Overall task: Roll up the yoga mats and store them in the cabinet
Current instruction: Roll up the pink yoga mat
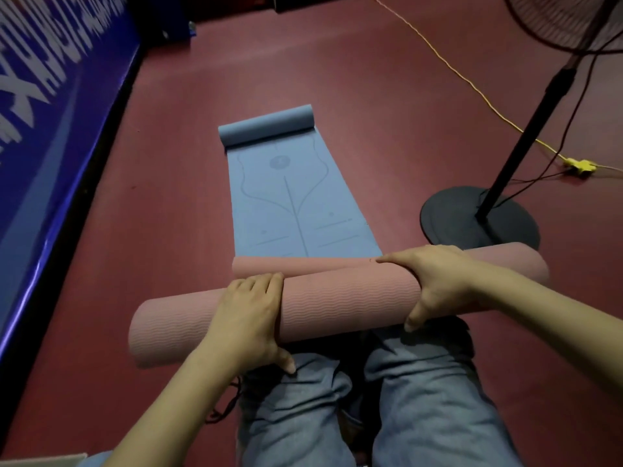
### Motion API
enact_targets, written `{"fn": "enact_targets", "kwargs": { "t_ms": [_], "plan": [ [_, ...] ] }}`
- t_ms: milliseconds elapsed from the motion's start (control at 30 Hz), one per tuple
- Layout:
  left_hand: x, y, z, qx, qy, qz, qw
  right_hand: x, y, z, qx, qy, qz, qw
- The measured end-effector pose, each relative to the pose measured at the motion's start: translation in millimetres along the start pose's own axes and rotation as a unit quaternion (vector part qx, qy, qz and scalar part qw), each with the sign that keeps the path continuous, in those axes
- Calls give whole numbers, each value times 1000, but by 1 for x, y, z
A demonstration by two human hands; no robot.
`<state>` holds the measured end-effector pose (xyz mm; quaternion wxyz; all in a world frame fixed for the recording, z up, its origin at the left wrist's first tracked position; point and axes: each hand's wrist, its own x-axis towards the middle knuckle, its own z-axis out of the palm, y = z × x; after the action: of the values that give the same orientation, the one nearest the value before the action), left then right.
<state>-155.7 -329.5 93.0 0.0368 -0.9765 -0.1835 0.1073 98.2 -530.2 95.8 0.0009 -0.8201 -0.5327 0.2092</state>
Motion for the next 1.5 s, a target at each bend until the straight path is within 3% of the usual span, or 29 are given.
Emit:
{"fn": "enact_targets", "kwargs": {
  "t_ms": [200, 500, 700, 867, 1067, 1300, 1500],
  "plan": [
    [-2, -1, 13, 6, 49, -24, 998, -13, 9, 2, -36, 13, -39, 999],
    [-36, 10, 14, -24, 83, -45, 995, -65, 34, 6, -86, 63, 14, 994],
    [-83, 14, 21, -36, 117, -57, 991, -94, 14, 1, -138, 151, -21, 979],
    [-116, 17, 26, -34, 114, -67, 991, -111, -4, 7, -181, 151, -31, 971],
    [-148, 57, 18, 9, 134, -29, 990, -165, -2, 16, -150, 123, -2, 981],
    [-222, 81, 9, 31, 64, -16, 997, -267, -43, 48, -145, 62, -6, 988],
    [-267, 103, -8, 9, 15, 18, 1000, -311, -43, 70, -44, 9, 7, 999]
  ]
}}
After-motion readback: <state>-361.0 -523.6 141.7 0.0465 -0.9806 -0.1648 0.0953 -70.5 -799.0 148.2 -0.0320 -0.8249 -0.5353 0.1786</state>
